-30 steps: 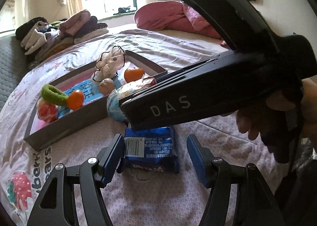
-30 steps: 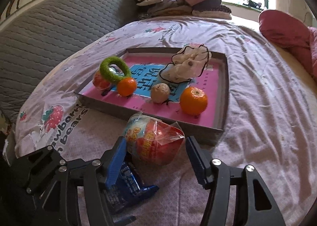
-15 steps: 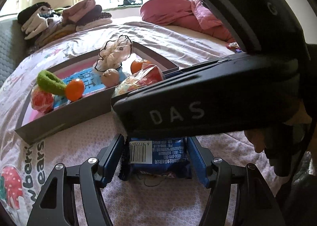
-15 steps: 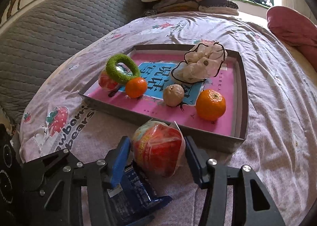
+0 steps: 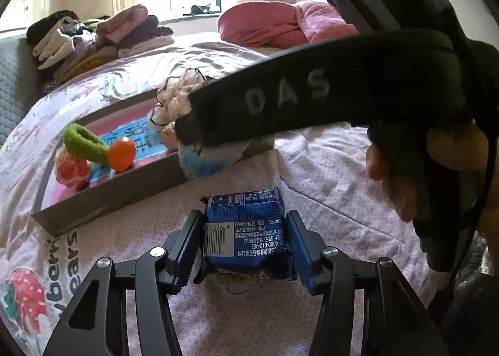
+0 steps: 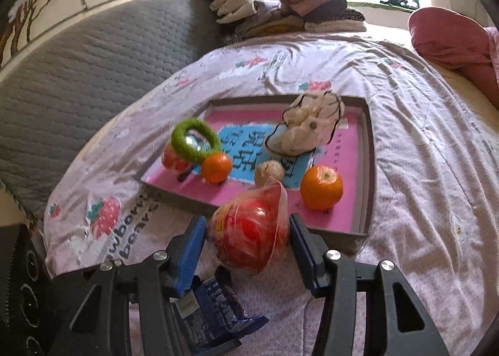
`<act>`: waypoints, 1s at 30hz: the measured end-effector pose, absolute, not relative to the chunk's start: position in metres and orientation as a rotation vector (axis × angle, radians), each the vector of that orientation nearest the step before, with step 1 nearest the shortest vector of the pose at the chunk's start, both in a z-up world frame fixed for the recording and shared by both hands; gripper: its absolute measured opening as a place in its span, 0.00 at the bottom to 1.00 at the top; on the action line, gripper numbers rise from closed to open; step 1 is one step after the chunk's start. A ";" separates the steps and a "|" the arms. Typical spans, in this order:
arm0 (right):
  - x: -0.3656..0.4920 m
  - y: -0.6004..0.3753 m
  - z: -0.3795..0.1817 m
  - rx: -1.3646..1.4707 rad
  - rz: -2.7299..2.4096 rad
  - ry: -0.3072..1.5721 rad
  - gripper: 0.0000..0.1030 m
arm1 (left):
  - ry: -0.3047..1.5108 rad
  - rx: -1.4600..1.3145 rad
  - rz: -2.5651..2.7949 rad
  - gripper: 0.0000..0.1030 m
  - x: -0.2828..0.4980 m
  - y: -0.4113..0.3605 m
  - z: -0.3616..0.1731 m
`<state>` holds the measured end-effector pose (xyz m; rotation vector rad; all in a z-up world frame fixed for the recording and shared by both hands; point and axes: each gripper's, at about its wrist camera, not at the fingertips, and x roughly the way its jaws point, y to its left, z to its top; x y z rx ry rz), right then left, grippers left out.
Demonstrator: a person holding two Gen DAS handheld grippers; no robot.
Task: Organize objects
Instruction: 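Lift and carry the packet with the left tool while the right tool carries the egg to the tray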
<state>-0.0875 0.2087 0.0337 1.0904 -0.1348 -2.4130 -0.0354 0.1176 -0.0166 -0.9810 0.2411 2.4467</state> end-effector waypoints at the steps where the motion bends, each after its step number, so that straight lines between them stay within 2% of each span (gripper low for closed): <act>1: -0.088 0.210 0.037 1.078 -2.418 -0.144 0.53 | 0.244 -0.976 2.453 0.54 -0.035 0.117 -0.015; 15: -0.089 0.221 0.080 0.906 -2.480 -0.245 0.53 | 0.200 -0.905 2.580 0.54 -0.052 0.083 0.017; 30: -0.097 0.212 0.092 0.826 -2.515 -0.289 0.53 | 0.129 -0.929 2.675 0.54 -0.087 0.053 0.032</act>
